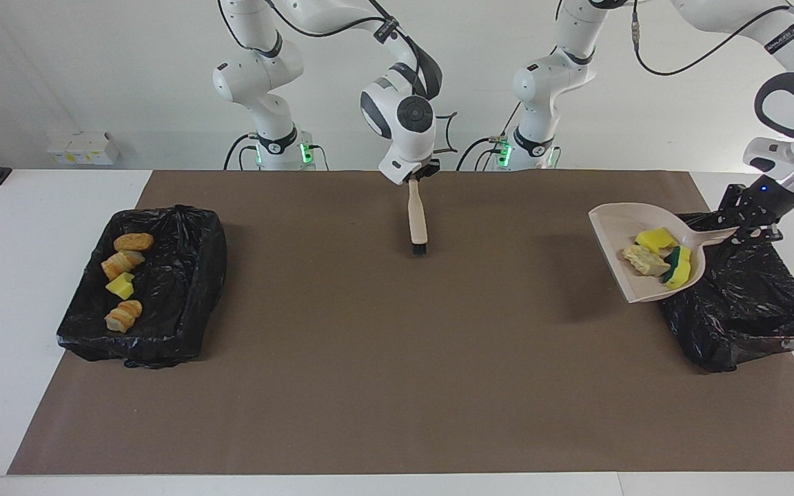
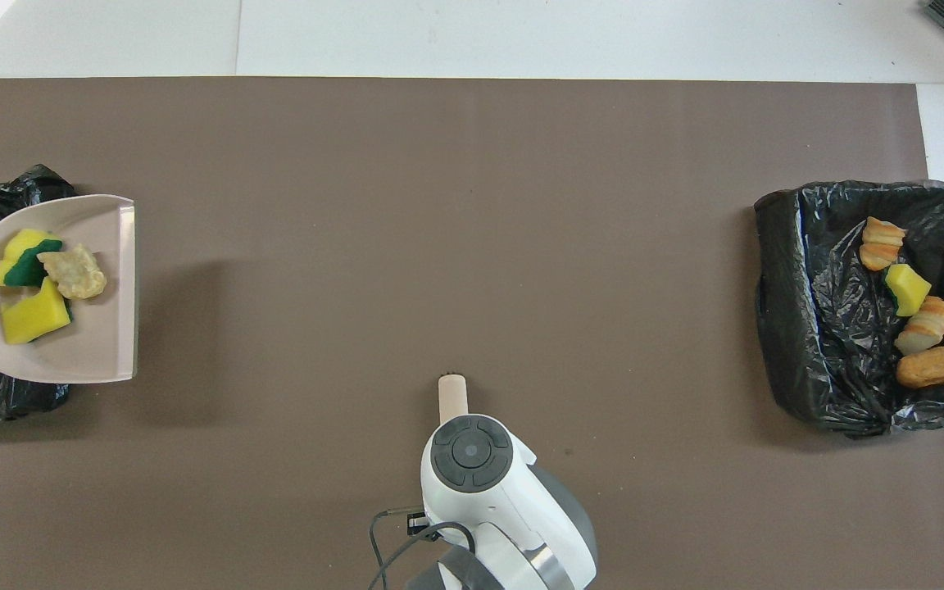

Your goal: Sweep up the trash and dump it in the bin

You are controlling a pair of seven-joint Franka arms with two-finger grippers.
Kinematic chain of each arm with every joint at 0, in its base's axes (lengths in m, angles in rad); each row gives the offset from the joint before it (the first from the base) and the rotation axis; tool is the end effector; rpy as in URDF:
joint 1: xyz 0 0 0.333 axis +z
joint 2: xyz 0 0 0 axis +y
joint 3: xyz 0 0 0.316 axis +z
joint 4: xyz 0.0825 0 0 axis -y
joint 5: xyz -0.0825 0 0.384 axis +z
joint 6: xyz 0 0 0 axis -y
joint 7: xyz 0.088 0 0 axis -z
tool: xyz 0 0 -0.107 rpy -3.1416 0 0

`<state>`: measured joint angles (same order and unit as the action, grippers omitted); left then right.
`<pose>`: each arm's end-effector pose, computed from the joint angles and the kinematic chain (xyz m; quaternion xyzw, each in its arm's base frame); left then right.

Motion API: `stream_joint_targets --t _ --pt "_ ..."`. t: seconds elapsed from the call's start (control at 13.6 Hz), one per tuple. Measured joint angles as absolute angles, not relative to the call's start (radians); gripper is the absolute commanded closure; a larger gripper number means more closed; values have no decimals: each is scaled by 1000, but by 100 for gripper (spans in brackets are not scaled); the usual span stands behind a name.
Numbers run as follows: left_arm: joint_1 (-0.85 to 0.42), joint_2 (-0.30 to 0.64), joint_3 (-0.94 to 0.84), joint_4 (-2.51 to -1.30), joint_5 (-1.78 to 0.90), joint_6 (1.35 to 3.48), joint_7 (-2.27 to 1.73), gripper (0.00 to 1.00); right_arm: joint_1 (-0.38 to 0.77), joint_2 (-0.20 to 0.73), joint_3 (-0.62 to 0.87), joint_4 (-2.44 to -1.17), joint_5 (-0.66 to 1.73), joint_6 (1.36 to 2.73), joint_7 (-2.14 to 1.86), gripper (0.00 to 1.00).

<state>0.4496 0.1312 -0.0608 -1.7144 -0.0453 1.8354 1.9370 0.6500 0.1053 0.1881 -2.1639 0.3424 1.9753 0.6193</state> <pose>0.5578 0.2264 0.5030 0.7192 -0.6943 0.0217 0.0148 0.3310 0.3991 0.3312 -0.9772 -0.0186 0.2107 0.0195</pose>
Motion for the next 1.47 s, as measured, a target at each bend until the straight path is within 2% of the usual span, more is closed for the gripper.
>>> stream_joint_targets --t 0.22,0.37,0.44,0.52,0.59,0.66,0.74,0.81,1.18,1.47 --pt "517 170 -61 -1626 6 1837 1949 100 646 106 180 -2183 342 1987 619 97" --pt "532 211 -61 -1556 72 1842 1950 100 646 106 178 -2183 344 1988 619 88" --pt "532 228 -64 -1532 119 1858 1950 100 646 106 178 -2183 346 1989 619 80" --pt "531 239 -68 -1520 168 1887 1950 100 646 106 178 -2184 348 1990 619 62" --pt "531 247 -71 -1514 226 1930 1950 100 646 106 178 -2184 348 1991 619 55" --pt "531 253 -73 -1512 288 1978 1950 100 646 106 178 -2184 348 1995 619 38" --pt "531 258 -74 -1511 354 2022 1948 100 646 106 178 -2184 348 2001 619 10" --pt "531 261 -74 -1510 413 2057 1942 100 647 106 178 -2184 348 2007 619 0" --pt "525 257 -80 -1504 657 2109 1907 100 642 113 176 -2175 348 2042 619 0" --pt "475 220 -85 -1531 963 2088 1787 100 568 164 172 -2092 301 2064 617 0"
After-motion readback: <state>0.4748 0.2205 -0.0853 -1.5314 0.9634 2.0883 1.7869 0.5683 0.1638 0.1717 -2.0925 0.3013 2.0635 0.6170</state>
